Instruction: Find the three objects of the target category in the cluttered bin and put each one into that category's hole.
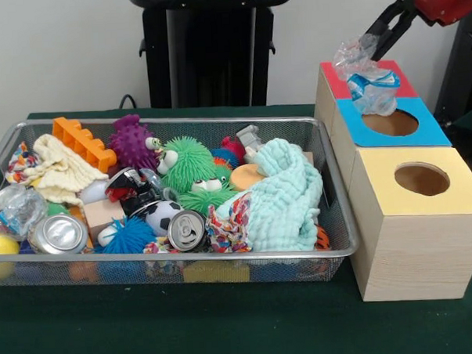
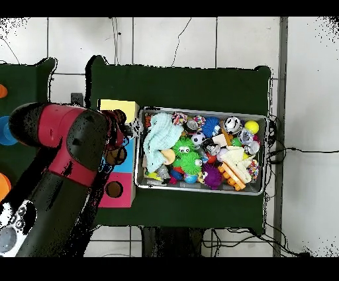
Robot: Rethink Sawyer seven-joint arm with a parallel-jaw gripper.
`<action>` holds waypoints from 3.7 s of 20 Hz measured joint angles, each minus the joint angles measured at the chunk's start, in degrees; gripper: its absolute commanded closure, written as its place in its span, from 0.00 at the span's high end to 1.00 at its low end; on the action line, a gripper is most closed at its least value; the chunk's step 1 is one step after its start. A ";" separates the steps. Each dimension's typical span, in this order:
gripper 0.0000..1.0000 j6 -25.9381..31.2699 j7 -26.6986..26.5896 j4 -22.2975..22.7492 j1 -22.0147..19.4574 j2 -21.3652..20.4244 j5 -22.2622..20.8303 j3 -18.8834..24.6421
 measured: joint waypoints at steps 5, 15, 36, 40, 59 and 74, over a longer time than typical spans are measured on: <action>0.00 3.27 0.27 -0.69 1.75 0.16 0.01 -1.92; 0.00 11.89 3.21 -2.81 5.11 1.46 0.02 -5.41; 0.00 11.89 5.80 -3.36 7.20 10.25 -2.16 -11.28; 0.00 12.22 8.58 -5.35 6.91 13.46 -2.12 -12.85; 0.00 19.43 16.04 -14.65 1.67 17.74 0.64 -13.78; 0.00 24.75 18.58 -21.24 0.70 17.77 4.88 -13.83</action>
